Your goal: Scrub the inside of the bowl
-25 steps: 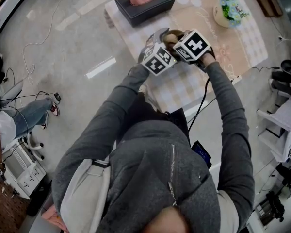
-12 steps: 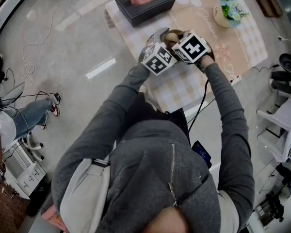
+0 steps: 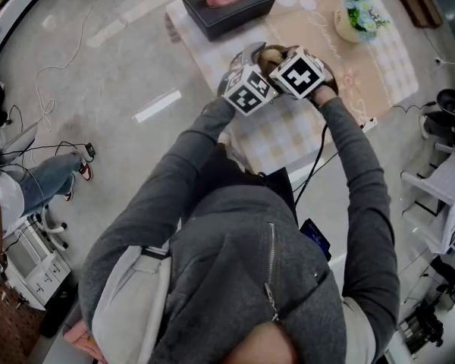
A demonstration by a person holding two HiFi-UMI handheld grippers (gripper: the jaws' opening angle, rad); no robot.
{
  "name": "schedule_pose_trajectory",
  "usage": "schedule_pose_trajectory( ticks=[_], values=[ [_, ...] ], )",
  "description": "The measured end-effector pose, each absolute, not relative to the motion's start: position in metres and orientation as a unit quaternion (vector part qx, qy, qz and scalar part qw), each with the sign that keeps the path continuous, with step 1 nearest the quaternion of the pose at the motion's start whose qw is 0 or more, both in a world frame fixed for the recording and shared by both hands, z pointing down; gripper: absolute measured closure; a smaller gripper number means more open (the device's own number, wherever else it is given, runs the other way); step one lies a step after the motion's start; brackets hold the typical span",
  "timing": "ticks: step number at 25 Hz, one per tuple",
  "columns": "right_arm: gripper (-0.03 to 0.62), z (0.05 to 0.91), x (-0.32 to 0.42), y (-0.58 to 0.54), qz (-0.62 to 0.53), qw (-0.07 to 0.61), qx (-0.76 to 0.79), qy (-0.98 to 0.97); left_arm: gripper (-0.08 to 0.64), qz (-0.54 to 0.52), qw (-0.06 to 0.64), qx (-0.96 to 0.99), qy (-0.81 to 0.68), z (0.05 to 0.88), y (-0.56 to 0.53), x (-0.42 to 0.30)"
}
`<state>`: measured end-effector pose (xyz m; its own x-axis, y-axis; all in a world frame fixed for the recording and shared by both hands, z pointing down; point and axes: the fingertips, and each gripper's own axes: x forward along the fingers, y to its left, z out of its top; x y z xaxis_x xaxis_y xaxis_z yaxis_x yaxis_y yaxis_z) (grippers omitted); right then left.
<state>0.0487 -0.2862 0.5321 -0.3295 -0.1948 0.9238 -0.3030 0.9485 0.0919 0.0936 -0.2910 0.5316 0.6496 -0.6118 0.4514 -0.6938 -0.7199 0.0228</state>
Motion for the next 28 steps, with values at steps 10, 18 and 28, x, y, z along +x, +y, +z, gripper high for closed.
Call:
schedule_pose_trajectory(
  ticks=[10, 18, 28],
  values=[
    [0.506, 0.532, 0.063, -0.290, 0.025, 0.583, 0.165, -0.795, -0.034, 0.213, 0.097, 0.902, -0.361, 0.533, -0.291, 0.094],
    [0.507, 0.532, 0.074, -0.288, 0.033, 0.605, 0.161, -0.779, -0.034, 0.213, 0.097, 0.902, -0.362, 0.533, -0.292, 0.094],
    [0.508, 0.535, 0.088, -0.277, 0.069, 0.637, 0.144, -0.754, -0.034, 0.213, 0.096, 0.903, -0.361, 0.533, -0.292, 0.094]
  ],
)
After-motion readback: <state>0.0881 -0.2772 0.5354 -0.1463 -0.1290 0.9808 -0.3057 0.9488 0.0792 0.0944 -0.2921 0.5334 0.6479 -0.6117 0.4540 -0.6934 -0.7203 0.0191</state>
